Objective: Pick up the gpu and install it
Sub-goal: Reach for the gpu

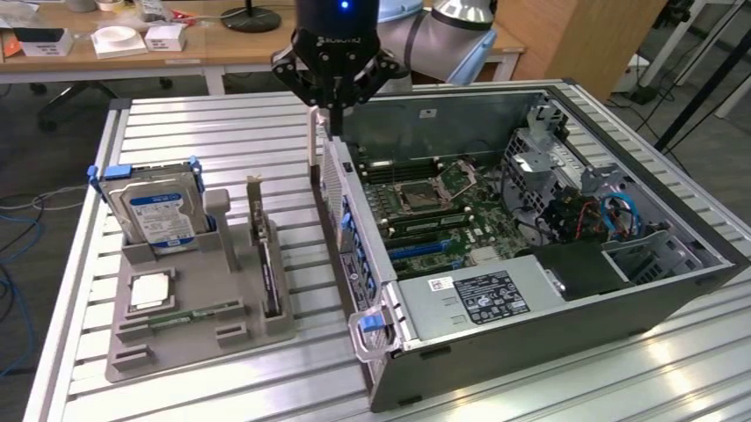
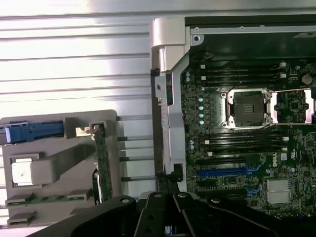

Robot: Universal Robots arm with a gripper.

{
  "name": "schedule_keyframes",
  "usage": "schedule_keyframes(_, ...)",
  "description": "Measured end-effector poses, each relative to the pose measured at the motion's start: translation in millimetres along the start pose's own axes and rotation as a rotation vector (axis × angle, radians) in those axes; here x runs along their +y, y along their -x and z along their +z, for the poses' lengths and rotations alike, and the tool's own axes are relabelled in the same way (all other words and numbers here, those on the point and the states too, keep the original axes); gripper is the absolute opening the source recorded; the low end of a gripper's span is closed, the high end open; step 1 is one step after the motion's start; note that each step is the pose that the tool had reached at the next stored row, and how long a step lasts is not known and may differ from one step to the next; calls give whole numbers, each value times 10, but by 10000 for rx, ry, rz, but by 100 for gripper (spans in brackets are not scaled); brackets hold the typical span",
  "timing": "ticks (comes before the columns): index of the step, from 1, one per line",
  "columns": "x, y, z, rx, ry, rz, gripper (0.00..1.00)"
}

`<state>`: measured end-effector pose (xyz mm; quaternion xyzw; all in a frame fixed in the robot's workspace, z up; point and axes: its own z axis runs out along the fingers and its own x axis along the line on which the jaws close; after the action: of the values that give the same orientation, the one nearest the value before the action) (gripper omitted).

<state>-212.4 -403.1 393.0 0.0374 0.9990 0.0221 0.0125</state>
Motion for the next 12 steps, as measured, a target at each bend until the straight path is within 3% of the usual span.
schedule_keyframes(12,-40,-145,-5,0,0,1,11)
